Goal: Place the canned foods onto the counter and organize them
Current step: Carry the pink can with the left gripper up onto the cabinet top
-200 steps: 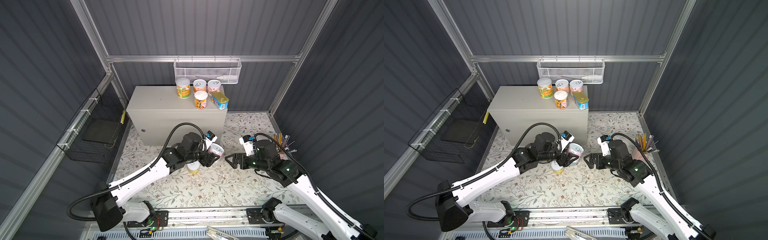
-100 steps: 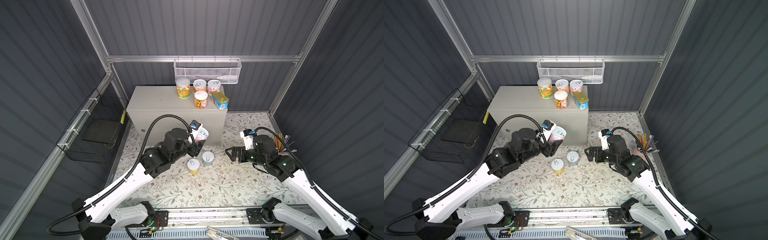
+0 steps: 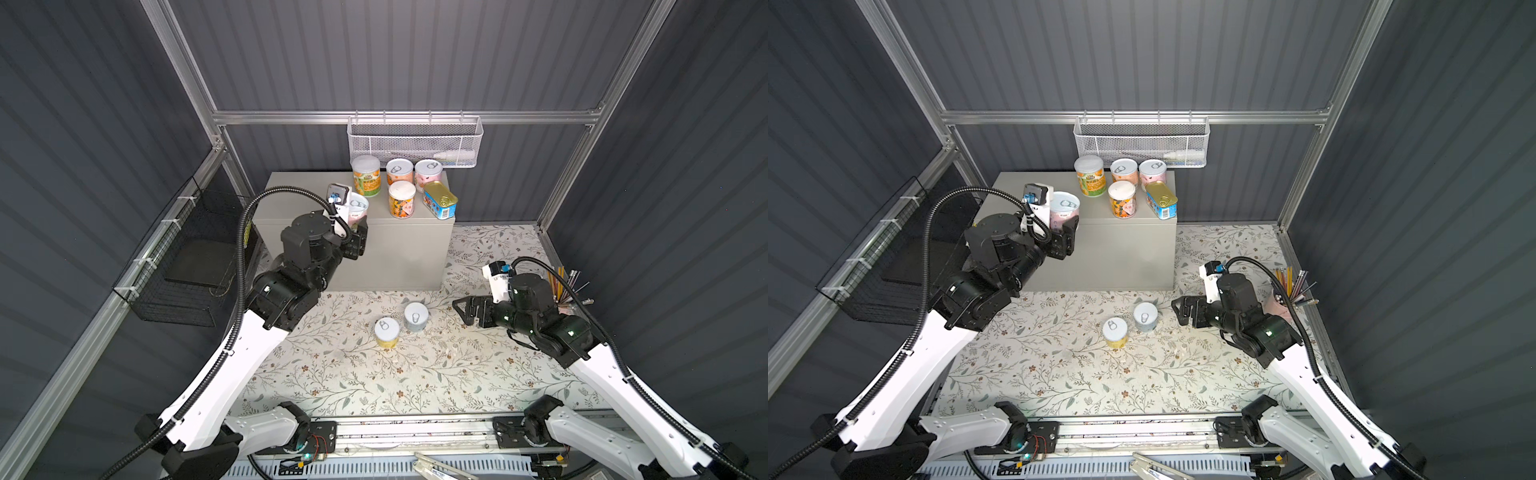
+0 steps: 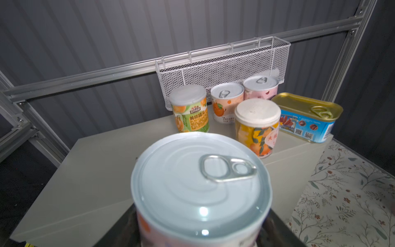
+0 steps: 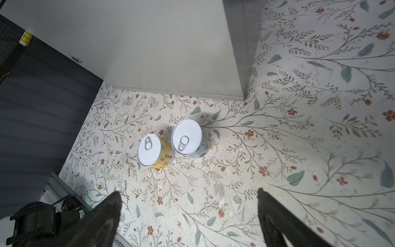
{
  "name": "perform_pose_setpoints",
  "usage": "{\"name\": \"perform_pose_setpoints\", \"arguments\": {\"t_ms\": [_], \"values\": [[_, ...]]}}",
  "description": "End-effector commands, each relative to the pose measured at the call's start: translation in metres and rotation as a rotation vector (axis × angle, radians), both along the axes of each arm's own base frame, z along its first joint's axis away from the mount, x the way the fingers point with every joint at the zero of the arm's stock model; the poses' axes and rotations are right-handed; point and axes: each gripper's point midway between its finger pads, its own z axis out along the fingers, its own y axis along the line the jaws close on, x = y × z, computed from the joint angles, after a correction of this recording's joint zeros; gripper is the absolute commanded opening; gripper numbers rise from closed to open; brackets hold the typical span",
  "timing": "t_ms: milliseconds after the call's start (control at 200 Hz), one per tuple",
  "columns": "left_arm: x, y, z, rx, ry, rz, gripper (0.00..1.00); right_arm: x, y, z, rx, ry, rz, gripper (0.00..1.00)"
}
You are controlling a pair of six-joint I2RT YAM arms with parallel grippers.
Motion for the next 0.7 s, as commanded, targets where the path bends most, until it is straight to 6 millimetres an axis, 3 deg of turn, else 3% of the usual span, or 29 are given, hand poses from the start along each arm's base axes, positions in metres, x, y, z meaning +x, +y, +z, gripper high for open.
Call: {"name": "perform_pose_setpoints", "arguments": {"t_ms": [0,310,520,690], "values": [[0.014,-0.011,0.032,-0.023,-0.085,-0.025,0.42,-0.003,-0.003,-0.006,-0.015,-0.001,0.006,0.99],[0.071,0.008,0.035,-0.117,-0.048,-0.045,0.42,-0.013,-0.009,-0.014,0.011,0.016,-0.012,0.99],[0.101,0.0,0.025,-0.119,-0.02,-0.103,0.42,-0.025,-0.018,-0.017,0.008,0.021,-0.03,0.99],[0.114,-0.011,0.012,-0.153,0.017,-0.158,0.42,-0.032,-0.026,-0.021,0.016,0.024,-0.059,0.99]]}}
